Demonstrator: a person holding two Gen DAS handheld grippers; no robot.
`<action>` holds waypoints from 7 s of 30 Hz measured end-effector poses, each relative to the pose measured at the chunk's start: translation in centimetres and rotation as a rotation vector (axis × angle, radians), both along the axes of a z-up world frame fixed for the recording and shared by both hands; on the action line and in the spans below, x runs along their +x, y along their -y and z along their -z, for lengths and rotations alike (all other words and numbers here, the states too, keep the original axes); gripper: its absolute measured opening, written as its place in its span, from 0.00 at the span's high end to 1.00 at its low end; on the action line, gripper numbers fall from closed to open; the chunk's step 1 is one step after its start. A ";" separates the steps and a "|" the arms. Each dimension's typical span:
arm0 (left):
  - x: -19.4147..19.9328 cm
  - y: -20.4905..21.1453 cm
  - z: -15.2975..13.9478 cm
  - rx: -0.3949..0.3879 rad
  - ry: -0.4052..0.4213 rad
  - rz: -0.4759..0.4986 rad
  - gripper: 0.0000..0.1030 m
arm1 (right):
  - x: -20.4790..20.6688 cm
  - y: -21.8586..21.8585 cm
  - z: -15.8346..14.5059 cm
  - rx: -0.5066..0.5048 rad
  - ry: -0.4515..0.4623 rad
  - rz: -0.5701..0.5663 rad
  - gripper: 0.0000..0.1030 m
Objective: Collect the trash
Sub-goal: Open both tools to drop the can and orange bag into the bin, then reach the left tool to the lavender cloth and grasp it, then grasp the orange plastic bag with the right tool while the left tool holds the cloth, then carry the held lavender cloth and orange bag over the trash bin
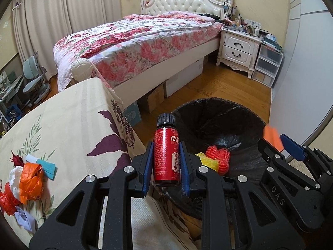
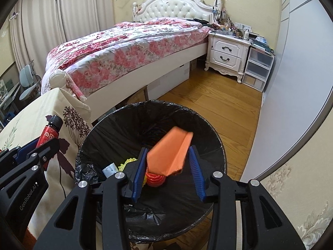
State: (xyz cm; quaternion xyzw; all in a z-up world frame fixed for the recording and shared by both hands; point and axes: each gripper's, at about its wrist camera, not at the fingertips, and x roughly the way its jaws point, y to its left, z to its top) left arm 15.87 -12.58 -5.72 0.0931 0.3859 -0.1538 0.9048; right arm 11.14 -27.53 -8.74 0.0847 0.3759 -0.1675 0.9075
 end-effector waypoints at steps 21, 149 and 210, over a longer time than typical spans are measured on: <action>1.0 0.8 0.5 0.006 -0.012 -0.002 0.33 | -0.4 1.2 0.0 -0.005 0.007 0.069 0.38; -10.9 -37.1 -0.7 -0.049 -0.015 -0.658 0.28 | 2.1 -29.0 -1.5 0.047 -0.065 -0.620 0.64; -3.5 -5.8 -2.6 -0.044 0.069 -0.093 0.28 | -0.7 -4.2 -2.4 -0.028 0.023 -0.110 0.64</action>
